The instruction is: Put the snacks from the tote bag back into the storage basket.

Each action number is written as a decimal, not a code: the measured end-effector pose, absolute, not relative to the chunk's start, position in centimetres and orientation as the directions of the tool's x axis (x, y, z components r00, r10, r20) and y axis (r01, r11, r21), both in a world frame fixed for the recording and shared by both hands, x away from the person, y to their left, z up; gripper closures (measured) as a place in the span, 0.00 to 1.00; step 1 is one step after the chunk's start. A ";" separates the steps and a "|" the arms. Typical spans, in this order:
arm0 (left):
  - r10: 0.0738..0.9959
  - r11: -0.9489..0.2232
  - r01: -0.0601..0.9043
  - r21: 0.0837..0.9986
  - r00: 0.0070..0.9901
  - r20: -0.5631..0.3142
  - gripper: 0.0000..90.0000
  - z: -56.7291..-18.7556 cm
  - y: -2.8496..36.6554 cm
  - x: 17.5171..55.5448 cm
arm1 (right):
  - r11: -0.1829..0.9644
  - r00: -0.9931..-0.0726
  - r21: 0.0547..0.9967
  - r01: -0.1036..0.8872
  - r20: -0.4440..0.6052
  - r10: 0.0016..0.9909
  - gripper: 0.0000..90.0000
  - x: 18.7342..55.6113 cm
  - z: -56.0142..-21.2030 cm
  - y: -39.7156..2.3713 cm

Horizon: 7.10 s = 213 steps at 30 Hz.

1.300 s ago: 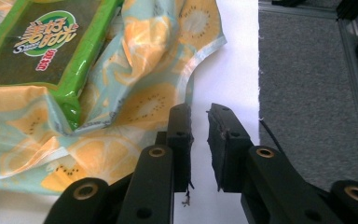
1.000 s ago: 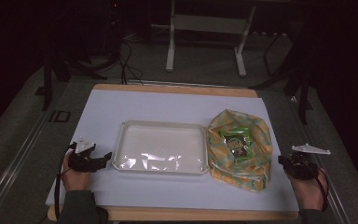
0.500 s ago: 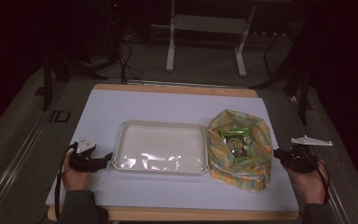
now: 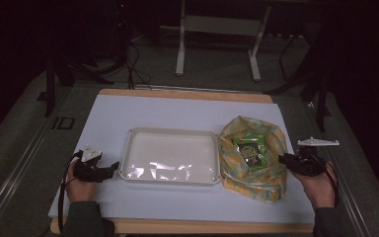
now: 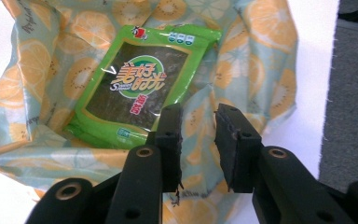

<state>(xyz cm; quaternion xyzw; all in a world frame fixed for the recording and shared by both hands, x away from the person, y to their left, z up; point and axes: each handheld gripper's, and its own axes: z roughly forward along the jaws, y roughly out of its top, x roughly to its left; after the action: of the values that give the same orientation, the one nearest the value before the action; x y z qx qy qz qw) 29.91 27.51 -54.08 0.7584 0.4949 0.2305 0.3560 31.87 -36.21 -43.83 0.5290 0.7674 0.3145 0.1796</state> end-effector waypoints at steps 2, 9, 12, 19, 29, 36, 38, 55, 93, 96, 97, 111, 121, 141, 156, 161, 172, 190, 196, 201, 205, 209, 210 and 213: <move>0.914 -0.261 0.588 0.766 0.405 0.000 0.25 -54.1 27.5 29.9 | 0.243 -0.378 0.668 0.703 0.063 0.924 0.76 32.1 -44.0 -36.0; 0.914 -0.257 0.588 0.767 0.406 -0.005 0.25 -54.1 27.5 29.9 | 0.237 -0.380 0.650 0.722 0.086 0.921 0.73 32.9 -44.6 -35.4; 0.914 -0.258 0.588 0.766 0.406 -0.004 0.25 -54.1 27.5 29.9 | 0.230 -0.380 0.642 0.731 0.103 0.919 0.71 33.4 -44.9 -35.1; 0.913 -0.261 0.590 0.764 0.407 -0.003 0.25 -54.1 27.5 30.0 | 0.227 -0.381 0.623 0.749 0.125 0.916 0.65 34.1 -45.6 -34.6; 0.913 -0.262 0.590 0.763 0.408 -0.002 0.25 -54.1 27.5 30.0 | 0.223 -0.389 0.597 0.771 0.164 0.907 0.62 35.3 -46.3 -34.0; 0.912 -0.262 0.590 0.764 0.409 -0.004 0.25 -54.1 27.5 30.0 | 0.207 -0.376 0.568 0.796 0.197 0.906 0.59 36.3 -47.1 -33.6; 0.912 -0.262 0.591 0.763 0.410 -0.004 0.25 -54.1 27.5 30.0 | 0.207 -0.373 0.561 0.801 0.199 0.906 0.58 36.5 -47.3 -33.5; 0.911 -0.263 0.591 0.763 0.412 -0.005 0.25 -54.1 27.5 30.0 | 0.179 -0.343 0.478 0.860 0.281 0.896 0.44 37.6 -49.0 -33.3; 0.910 -0.270 0.590 0.761 0.414 0.002 0.25 -54.1 27.4 30.0 | 0.101 -0.415 0.559 0.823 0.470 0.779 0.60 37.7 -47.3 -31.9; 0.910 -0.269 0.590 0.762 0.415 0.000 0.25 -54.1 27.5 30.0 | 0.110 -0.397 0.542 0.833 0.449 0.801 0.61 38.5 -47.3 -31.4; 0.910 -0.269 0.590 0.762 0.415 0.000 0.25 -54.1 27.5 30.0 | 0.110 -0.397 0.542 0.833 0.449 0.801 0.61 38.5 -47.3 -31.4; 0.909 -0.271 0.591 0.760 0.417 0.001 0.25 -54.1 27.4 30.0 | 0.029 -0.285 0.498 0.866 0.446 0.848 0.78 39.0 -46.5 -30.9; 0.909 -0.272 0.590 0.760 0.417 0.001 0.25 -54.1 27.4 30.0 | 0.017 -0.287 0.533 0.846 0.427 0.858 0.80 38.1 -45.2 -31.6; 0.910 -0.270 0.588 0.763 0.415 0.003 0.25 -54.1 27.4 30.0 | 0.005 -0.287 0.576 0.818 0.400 0.870 0.81 36.9 -42.9 -33.1; 0.909 -0.272 0.587 0.763 0.416 0.004 0.25 -54.1 27.4 30.0 | -0.014 -0.292 0.587 0.809 0.423 0.858 0.81 36.6 -41.7 -33.8; 0.909 -0.272 0.587 0.763 0.416 0.004 0.25 -54.1 27.4 30.0 | -0.027 -0.294 0.599 0.800 0.432 0.853 0.81 36.3 -41.0 -34.2; 0.909 -0.274 0.588 0.761 0.417 0.005 0.25 -54.1 27.4 30.0 | -0.044 -0.294 0.609 0.792 0.445 0.846 0.81 36.3 -40.2 -34.4; 0.908 -0.273 0.588 0.761 0.418 0.003 0.25 -54.1 27.4 30.0 | -0.022 -0.335 0.620 0.784 0.454 0.826 0.81 36.1 -38.9 -33.9; 0.908 -0.274 0.588 0.761 0.419 0.003 0.25 -54.1 27.4 30.0 | -0.007 -0.348 0.619 0.785 0.451 0.822 0.81 36.1 -38.7 -33.6; 0.908 -0.272 0.587 0.762 0.419 0.002 0.25 -54.1 27.4 30.0 | -0.004 -0.358 0.623 0.782 0.454 0.816 0.81 36.0 -38.4 -33.4; 0.908 -0.273 0.587 0.762 0.419 0.002 0.25 -54.1 27.4 30.0 | 0.012 -0.372 0.626 0.780 0.448 0.813 0.81 35.9 -38.0 -33.1; 0.908 -0.273 0.587 0.762 0.419 0.003 0.25 -54.1 27.4 30.0 | 0.020 -0.384 0.631 0.775 0.445 0.809 0.81 35.9 -37.7 -32.8; 0.908 -0.273 0.587 0.763 0.418 0.003 0.25 -54.1 27.4 30.0 | 0.024 -0.389 0.634 0.773 0.444 0.807 0.81 35.8 -37.5 -32.6; 0.908 -0.273 0.587 0.762 0.419 0.002 0.25 -54.1 27.4 30.0 | 0.030 -0.397 0.633 0.774 0.447 0.801 0.81 35.8 -37.4 -32.3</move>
<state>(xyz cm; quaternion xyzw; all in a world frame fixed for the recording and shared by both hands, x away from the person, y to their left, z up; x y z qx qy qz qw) 29.98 27.43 -54.10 0.7648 0.4887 0.2269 0.3532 35.79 -32.31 -37.38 0.5487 0.7176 0.4287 0.0161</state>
